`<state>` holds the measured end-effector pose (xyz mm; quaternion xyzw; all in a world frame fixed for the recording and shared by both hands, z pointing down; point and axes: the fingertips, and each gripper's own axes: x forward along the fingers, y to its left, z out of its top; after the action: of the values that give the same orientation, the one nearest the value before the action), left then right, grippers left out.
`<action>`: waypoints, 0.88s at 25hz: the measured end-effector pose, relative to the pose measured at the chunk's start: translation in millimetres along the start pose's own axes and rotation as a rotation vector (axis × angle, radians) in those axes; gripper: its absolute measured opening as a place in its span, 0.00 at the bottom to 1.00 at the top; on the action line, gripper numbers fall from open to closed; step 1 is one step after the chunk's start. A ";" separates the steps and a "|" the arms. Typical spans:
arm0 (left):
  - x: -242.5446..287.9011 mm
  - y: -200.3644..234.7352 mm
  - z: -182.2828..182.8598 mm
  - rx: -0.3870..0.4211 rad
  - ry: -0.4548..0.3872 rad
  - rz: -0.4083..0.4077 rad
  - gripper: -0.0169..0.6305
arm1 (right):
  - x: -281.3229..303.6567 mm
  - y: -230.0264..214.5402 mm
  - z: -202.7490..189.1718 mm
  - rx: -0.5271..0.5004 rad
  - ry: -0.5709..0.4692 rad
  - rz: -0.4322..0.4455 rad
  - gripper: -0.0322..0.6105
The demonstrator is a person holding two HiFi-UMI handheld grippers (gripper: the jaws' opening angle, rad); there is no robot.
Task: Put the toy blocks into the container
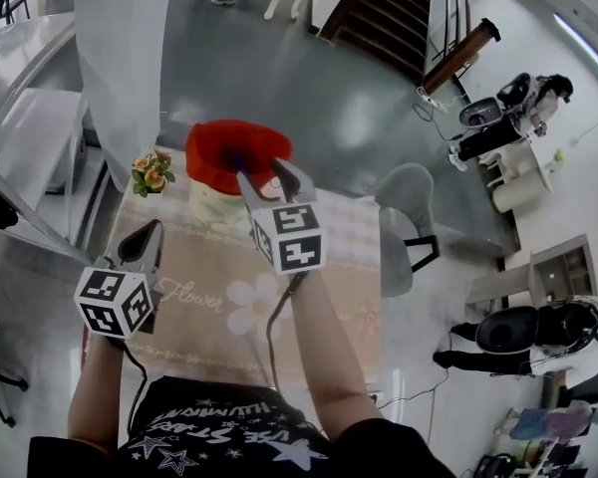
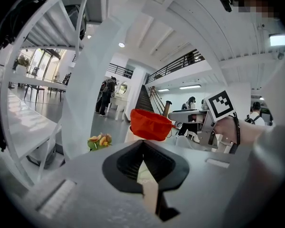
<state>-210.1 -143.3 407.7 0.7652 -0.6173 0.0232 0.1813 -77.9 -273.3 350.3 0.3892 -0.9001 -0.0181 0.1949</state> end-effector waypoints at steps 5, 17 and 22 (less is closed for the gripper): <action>-8.8 4.6 -13.5 0.056 0.025 -0.027 0.04 | -29.1 3.9 -20.9 0.071 -0.012 -0.076 0.42; -29.8 -24.6 -50.8 0.067 0.088 -0.075 0.04 | -100.9 17.3 -106.4 0.183 0.069 -0.152 0.20; -53.7 -48.5 -51.7 0.093 0.061 -0.042 0.04 | -133.3 31.5 -121.7 0.209 0.049 -0.103 0.06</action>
<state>-166.8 -68.8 430.0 0.7846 -0.5935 0.0713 0.1648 27.4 -142.6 423.6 0.4537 -0.8707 0.0754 0.1740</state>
